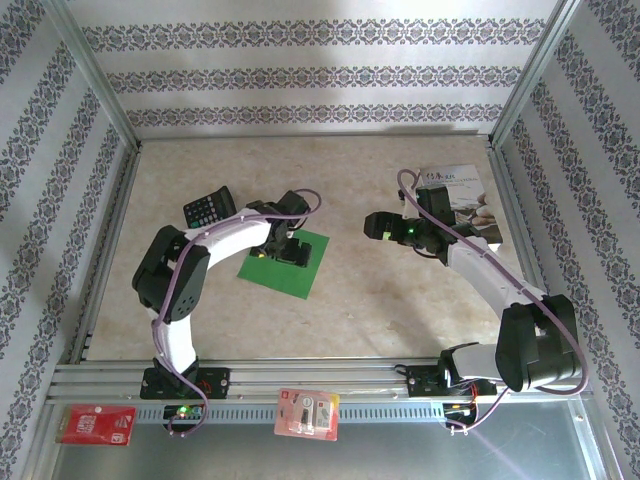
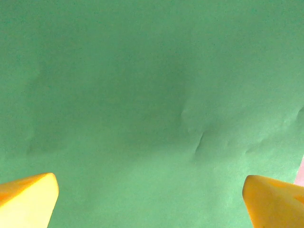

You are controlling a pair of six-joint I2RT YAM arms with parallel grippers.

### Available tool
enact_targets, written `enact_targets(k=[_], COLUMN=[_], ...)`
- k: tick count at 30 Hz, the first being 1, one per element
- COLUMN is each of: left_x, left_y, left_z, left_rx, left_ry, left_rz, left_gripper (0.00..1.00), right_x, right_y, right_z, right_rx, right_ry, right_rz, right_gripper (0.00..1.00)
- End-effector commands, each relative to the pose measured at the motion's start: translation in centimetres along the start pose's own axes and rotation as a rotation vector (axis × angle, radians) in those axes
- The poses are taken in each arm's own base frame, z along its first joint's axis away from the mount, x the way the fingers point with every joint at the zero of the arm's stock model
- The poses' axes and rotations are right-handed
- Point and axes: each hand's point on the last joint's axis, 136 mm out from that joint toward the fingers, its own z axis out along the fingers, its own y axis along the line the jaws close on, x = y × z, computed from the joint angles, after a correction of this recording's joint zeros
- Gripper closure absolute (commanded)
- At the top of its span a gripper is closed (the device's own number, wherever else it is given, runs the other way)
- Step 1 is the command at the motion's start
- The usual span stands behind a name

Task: Fold a paper plane with a square sheet of paper (pick it up from the middle)
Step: Move the square sheet of paper to the center of the table, then first fold the square sheet of paper in half at the center of the table.

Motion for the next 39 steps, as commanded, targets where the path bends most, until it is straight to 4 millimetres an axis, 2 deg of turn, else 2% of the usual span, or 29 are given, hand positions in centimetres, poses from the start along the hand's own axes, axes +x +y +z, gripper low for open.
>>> enact_targets(k=[1,9,13,25,33,39], left_x=[0.5,0.1,0.1,2.5,3.3,3.2], left_y=[0.9,1.2,1.0,0.9,1.3,1.3], left_z=[1.1,1.9,2.4,4.8,5.5,5.5], left_rx=[-0.061,-0.1,-0.063,-0.028,-0.045,-0.046], left_ry=[0.091,0.141,0.149,0.241,0.264,0.259], left_rz=[0.09,0.068,0.041,0.018,0.022,0.019], left_gripper=[0.0,0.0,0.0,0.0,0.02,0.03], right_x=[-0.1,0.1,0.2,0.4,0.4,0.4], right_y=[-0.4,-0.7,-0.9,-1.1,-1.2,-1.3], right_z=[-0.3,-0.2,-0.2,0.1,0.1,0.1], right_rx=[0.009,0.017,0.022,0.028,0.036,0.044], right_ry=[-0.023,-0.02,-0.019,-0.012,-0.008,-0.009], right_rz=[0.003,0.0,-0.001,0.003,0.001,0.001], right_gripper=[0.02,0.02,0.02,0.02,0.02,0.02])
